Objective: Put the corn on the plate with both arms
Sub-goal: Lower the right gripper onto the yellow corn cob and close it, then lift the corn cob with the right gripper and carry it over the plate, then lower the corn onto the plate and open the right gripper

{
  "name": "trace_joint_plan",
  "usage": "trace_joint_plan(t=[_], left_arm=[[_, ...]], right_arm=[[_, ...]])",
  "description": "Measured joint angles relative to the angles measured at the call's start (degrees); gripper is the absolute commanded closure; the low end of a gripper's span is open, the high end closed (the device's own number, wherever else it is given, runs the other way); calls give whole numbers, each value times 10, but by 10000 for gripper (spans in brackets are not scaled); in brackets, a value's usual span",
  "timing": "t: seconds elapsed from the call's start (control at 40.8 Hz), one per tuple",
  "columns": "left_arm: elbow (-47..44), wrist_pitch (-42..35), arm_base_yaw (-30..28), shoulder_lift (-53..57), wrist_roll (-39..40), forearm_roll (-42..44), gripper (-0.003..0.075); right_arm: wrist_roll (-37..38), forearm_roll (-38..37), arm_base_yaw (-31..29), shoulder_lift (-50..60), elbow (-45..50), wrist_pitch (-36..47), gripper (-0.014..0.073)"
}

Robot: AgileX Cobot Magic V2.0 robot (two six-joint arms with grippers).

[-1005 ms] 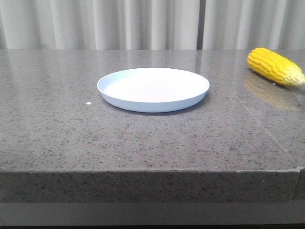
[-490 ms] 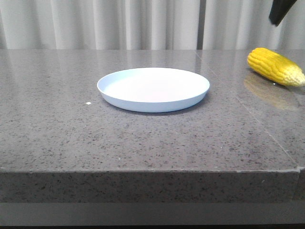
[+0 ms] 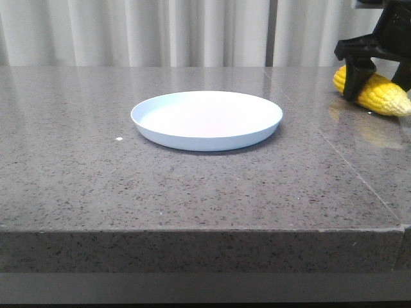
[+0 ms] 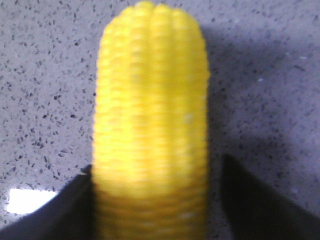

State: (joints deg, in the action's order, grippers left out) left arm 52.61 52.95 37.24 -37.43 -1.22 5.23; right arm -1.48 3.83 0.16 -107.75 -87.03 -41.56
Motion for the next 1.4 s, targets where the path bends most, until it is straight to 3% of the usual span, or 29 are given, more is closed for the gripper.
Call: trace_joint_plan(t=[0.074,0.392,0.784,1.029,1.201,1.397], left_arm=[[0,0,0,0,0,0,283],[0,0,0,0,0,0,283],[0,0,0,0,0,0,283],[0,0,0,0,0,0,283],[0,0,0,0,0,0,283],[0,0,0,0,0,0,283]], right_arm=[[0,0,0,0,-1,-4,359],[0,-3,27,57,-14,-57,349],[-1,12,204,174,-46,-87,349],[4,42,280,154,-46,-89,349],[53,47,285,111,-46,-63,347],[101,47,285,54,-46,-22,257]])
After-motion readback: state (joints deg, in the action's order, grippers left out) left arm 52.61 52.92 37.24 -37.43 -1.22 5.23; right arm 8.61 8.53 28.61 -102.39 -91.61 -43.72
